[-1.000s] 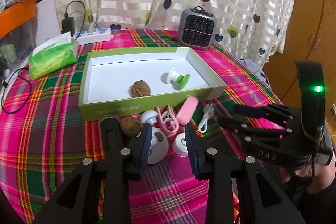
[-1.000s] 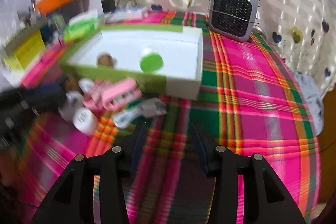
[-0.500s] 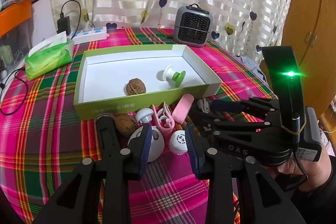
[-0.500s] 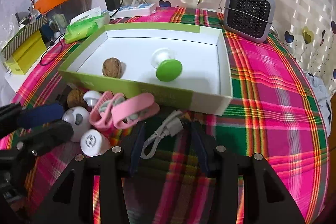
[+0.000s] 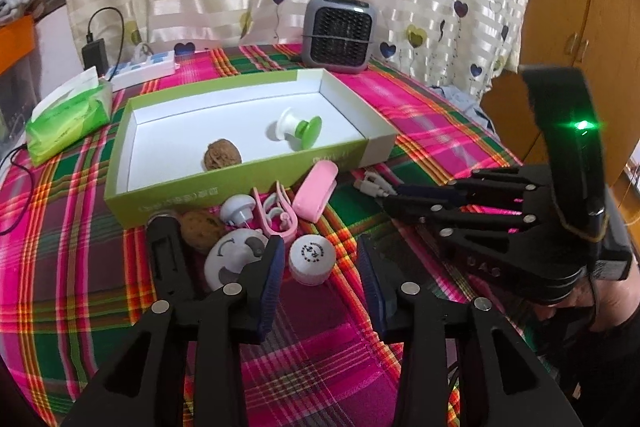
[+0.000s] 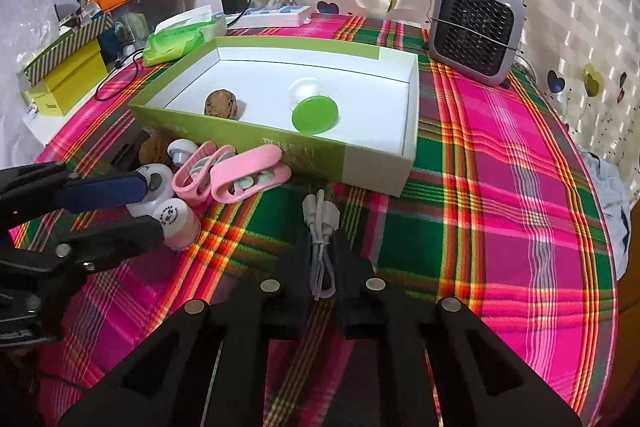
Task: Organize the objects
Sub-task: 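Grasp the white cable with the right gripper while the left gripper approaches the white puck, then carry the white puck with the left gripper while the right gripper carries the cable into the box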
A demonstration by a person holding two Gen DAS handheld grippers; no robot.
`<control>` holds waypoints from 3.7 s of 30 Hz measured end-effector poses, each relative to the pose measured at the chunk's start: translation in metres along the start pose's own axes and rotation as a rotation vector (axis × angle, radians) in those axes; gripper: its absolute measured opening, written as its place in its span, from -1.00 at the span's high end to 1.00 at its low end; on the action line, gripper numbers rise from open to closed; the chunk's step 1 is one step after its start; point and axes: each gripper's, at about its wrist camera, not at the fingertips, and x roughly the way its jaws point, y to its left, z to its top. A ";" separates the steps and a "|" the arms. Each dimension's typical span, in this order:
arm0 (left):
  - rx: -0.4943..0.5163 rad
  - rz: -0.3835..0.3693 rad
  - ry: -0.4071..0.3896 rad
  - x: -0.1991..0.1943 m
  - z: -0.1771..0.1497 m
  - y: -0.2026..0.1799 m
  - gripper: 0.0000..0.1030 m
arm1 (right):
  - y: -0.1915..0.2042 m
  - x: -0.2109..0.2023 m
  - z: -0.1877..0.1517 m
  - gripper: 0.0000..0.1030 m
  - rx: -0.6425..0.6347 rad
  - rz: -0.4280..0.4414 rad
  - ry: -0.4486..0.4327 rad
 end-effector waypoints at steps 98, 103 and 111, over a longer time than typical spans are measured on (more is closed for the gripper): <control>-0.111 0.204 -0.066 0.008 0.058 0.059 0.51 | 0.036 -0.008 0.064 0.78 -0.100 0.100 -0.158; -0.129 0.216 -0.061 0.016 0.062 0.071 0.51 | 0.038 0.005 0.074 0.78 -0.115 0.099 -0.142; -0.138 0.227 -0.058 0.028 0.068 0.084 0.51 | 0.037 0.026 0.087 0.78 -0.122 0.094 -0.120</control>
